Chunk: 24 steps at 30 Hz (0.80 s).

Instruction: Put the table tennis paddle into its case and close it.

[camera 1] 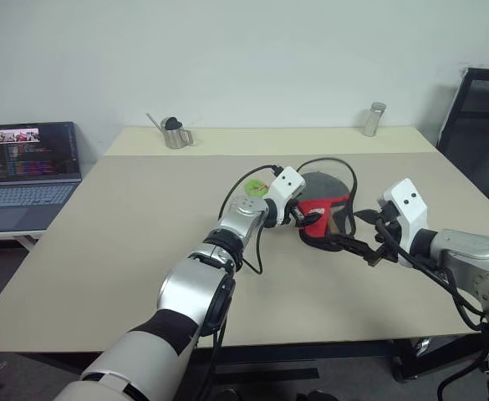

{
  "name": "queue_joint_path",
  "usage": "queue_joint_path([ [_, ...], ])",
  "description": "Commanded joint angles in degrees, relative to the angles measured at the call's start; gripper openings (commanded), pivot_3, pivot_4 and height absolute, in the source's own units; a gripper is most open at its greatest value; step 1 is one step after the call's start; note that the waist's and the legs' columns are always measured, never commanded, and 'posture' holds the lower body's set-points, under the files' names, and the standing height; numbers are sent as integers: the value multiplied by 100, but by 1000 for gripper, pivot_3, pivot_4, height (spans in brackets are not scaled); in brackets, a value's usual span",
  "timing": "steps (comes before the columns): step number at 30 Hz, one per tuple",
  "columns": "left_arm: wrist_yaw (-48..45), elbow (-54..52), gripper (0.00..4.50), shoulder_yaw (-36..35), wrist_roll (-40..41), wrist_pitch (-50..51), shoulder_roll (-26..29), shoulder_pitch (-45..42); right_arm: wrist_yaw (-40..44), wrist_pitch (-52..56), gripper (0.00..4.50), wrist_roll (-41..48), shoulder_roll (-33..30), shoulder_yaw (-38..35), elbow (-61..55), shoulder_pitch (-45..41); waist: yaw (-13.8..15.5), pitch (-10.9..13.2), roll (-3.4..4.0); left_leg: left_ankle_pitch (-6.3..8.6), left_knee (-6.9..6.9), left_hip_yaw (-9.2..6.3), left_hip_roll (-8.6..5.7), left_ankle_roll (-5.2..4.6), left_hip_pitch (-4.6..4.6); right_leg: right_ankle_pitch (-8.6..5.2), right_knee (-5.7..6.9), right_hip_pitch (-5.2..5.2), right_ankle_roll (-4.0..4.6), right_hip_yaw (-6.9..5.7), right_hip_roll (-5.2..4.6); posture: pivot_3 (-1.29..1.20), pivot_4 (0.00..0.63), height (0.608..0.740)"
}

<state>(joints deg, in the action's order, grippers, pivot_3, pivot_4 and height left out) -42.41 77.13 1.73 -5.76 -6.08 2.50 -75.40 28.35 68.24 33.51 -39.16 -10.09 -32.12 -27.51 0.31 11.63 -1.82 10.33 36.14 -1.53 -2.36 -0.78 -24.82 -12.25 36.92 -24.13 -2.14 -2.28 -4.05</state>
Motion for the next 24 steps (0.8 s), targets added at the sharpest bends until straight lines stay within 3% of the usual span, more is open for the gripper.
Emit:
queue_joint_path([
  [1,-359,-153,4500,-146,90,-260,313,-24,-132,-122,4468,-23,72,-155,275,-208,-18,0,0,0,0,1,0,0,0,0,1,0,0,0,0,0,150,740],
  [13,-2168,-1282,4500,-817,1034,-109,1615,1097,-430,-1594,4468,-976,820,283,3251,-1327,-45,0,1,-1,0,8,-1,-1,5,18,5,-1,30,8,14,0,150,740],
  [24,-2019,-5196,4500,-859,2010,1868,2080,2810,-427,-3228,4468,-1814,1210,429,6155,-2150,-66,0,2,-1,0,6,-2,-1,6,22,9,-1,34,18,16,0,150,740],
])
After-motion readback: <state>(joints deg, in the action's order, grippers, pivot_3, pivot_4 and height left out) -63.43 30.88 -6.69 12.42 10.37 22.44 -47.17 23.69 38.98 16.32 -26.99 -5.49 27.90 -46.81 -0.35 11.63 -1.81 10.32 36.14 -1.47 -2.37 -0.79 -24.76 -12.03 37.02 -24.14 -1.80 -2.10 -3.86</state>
